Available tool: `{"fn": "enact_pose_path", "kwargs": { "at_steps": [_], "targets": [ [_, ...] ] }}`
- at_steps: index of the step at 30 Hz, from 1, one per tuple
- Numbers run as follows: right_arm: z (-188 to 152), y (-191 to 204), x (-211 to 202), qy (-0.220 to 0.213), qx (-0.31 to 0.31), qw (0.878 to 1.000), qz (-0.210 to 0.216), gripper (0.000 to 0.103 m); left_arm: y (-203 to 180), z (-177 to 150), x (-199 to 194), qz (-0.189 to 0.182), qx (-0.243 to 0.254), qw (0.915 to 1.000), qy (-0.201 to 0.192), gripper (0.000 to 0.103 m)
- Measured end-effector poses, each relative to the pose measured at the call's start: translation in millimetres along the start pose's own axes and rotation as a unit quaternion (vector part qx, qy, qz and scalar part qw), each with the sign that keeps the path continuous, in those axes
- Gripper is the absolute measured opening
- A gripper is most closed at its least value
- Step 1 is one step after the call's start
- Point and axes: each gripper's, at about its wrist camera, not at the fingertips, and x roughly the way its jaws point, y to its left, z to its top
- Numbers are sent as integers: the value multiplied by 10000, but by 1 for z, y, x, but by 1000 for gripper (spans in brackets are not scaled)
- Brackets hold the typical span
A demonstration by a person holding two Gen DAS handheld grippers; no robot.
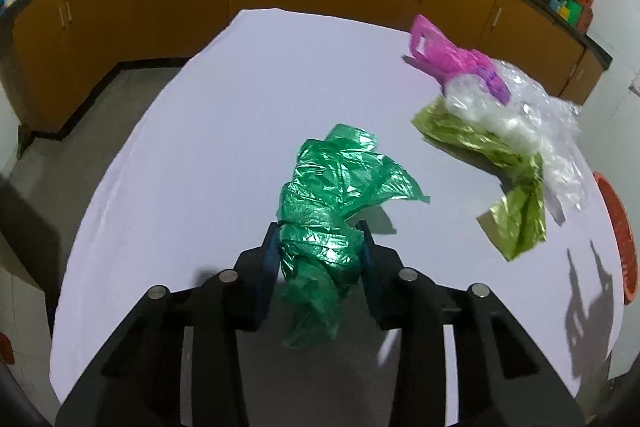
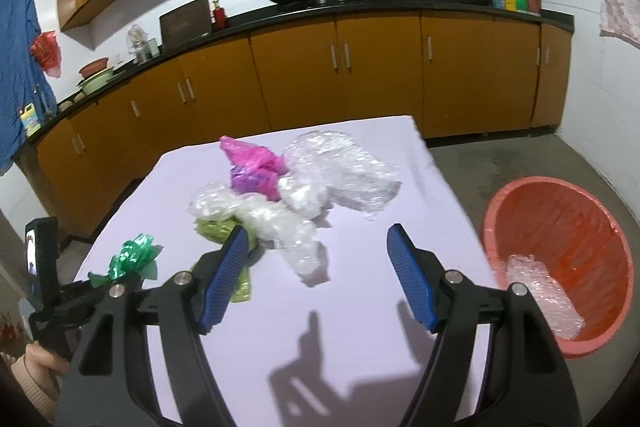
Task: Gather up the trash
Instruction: 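Grasp a green bag with the left tool while the right tool grasps an olive-green bag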
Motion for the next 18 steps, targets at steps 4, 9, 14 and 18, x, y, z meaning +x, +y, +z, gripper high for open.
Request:
{"fn": "enact_pose_path", "kwargs": {
  "at_steps": [4,9,14,18],
  "targets": [
    [-3,17,10,110,-35,9998,165,71,16,9,-2,59,-172,9998,-87,38],
    [-8,42,33,356,-102,9986,375,70,32,18,-8,114,-277,9992,-252,38],
    [-13,63,62,647,-210,9966,469,66,47,26,-14,177,-421,9982,-388,38],
    [-18,74,88,933,-229,9942,476,62,61,31,-16,248,-525,9971,-484,38]
  ]
}}
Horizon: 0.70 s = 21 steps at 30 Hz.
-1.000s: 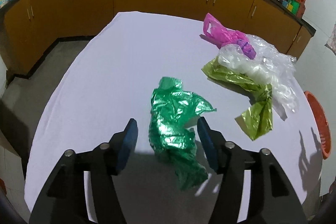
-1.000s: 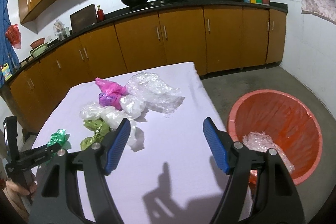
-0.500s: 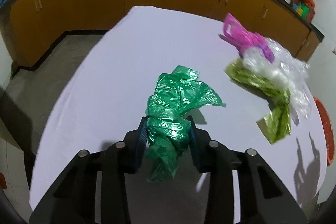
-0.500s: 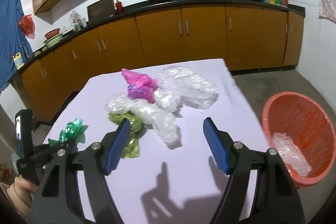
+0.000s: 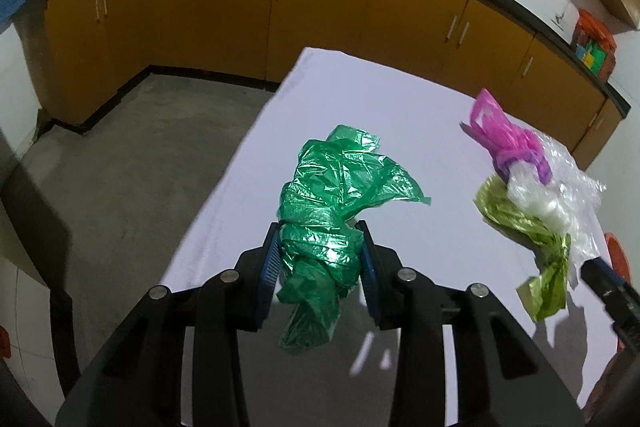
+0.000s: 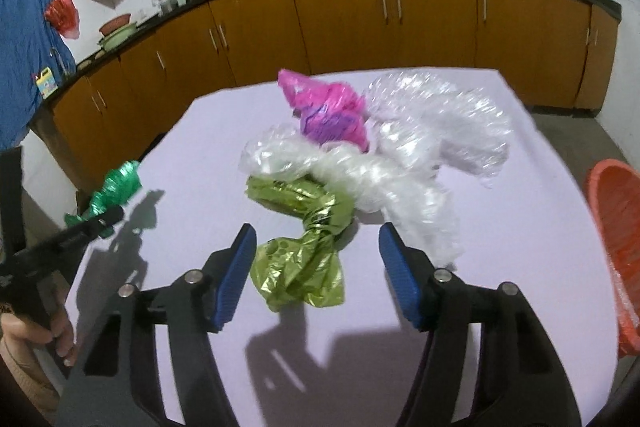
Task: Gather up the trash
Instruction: 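Grasp a green bag with the left tool while the right tool grasps an olive-green bag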
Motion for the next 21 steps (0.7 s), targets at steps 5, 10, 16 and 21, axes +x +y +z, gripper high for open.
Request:
{"fn": "enact_pose_path", "kwargs": {
  "at_steps": [5,10,16,21],
  "targets": [
    [1,6,23,213,-50,9997,-88,58,10,5,3,27,-112,9999,-36,38],
    [4,3,41,396,116,9990,-148,54,9,4,7,12,-103,9999,-4,38],
    [3,1,55,644,116,9977,-190,27,7,5,9,-37,-76,10000,28,38],
    [0,-2,50,654,121,9978,-51,17,5,6,6,-66,-46,10000,1,38]
  ]
}}
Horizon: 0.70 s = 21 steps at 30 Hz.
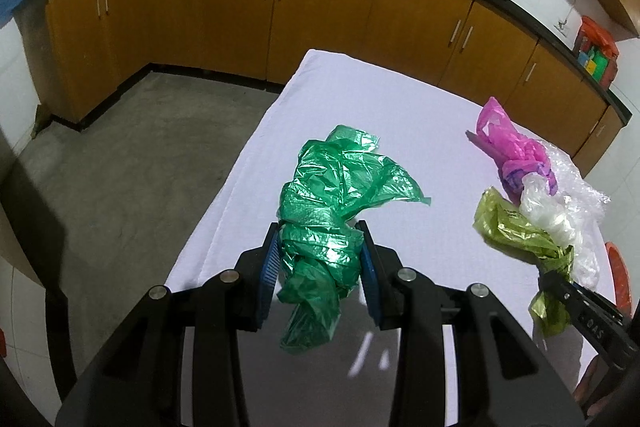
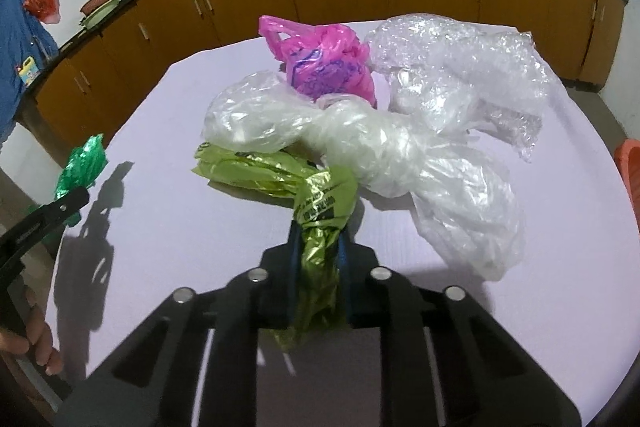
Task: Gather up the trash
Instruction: 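Grasp a green bag with the left tool while the right tool grasps an olive-green bag, then carry both green bags over the orange basket and open both tools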
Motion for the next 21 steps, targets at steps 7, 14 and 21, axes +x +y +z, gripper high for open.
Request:
{"fn": "enact_pose_path", "kwargs": {
  "at_steps": [7,14,21],
  "targets": [
    [-7,4,-25,-83,-34,9989,467,14,-10,1,-8,-62,67,9999,-79,38],
    [-17,7,-67,-286,-142,9953,910,14,-31,4,-23,-188,210,9993,-227,38],
    [-20,-44,-115,-751,243,9951,587,14,-75,4,-39,-576,553,9962,-342,38]
  ]
}}
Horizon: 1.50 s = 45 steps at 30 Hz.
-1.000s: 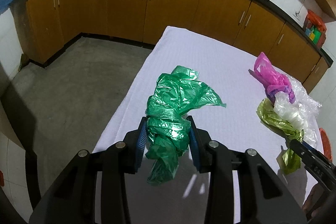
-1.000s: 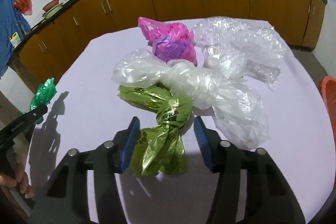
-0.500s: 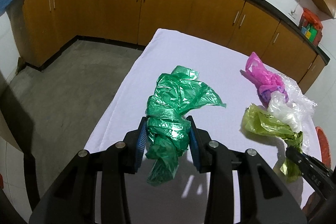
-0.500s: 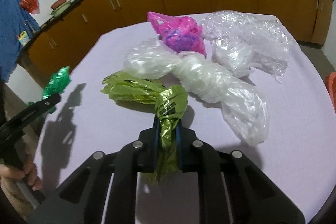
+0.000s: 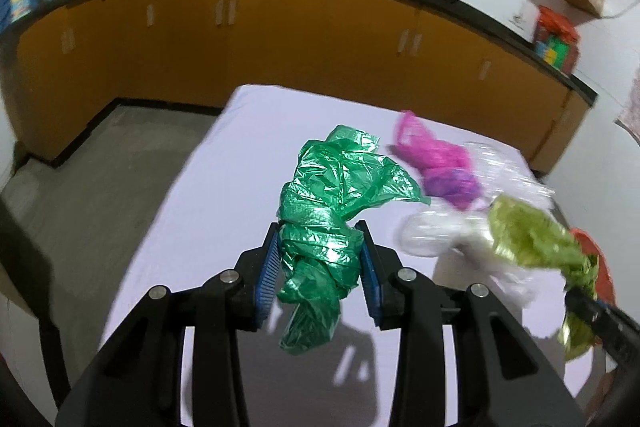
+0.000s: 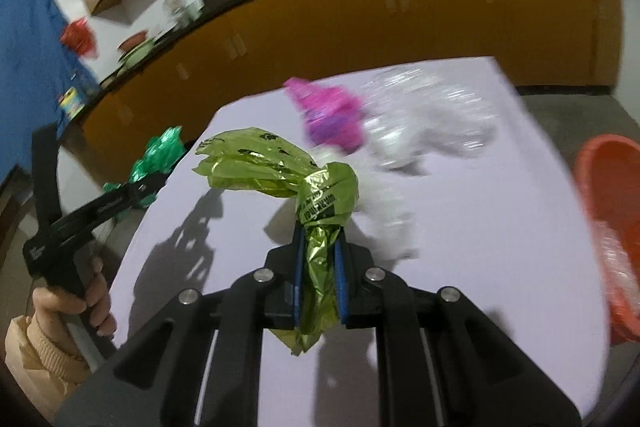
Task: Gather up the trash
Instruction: 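Carry both green bags over the orange basket and open both tools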
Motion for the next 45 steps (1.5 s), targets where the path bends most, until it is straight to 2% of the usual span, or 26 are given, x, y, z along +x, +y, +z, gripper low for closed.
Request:
{"fn": "enact_pose_path", "kwargs": {
  "at_steps": [7,10,15,20,24,31,45],
  "targets": [
    [2,-79,-67,-644,718,9905,-983,14,-92,-3,-1,-893,521,9946,41,38],
    [-2,-117,-95,-875,1128,9802,-1376,14,-142,-8,1,-1319,839,9876,113,38],
    [-14,-173,-135,-1177,1647,9603,-1921,14,-226,-20,4,-1986,1325,9708,233,38],
    [-25,-205,-160,-1380,1856,9456,-2288,14,-284,-28,10,-2347,1731,9560,304,38],
    [-31,-230,-176,-1558,2039,9329,-2526,14,-321,-36,15,-2483,1987,9474,357,38],
    [-38,-262,-189,-1738,2393,9145,-2759,14,-351,-44,21,-2613,2253,9378,392,38],
    [-32,-265,-183,-1826,2202,9107,-2980,14,-375,-56,28,-2743,2471,9286,377,38]
  ]
}}
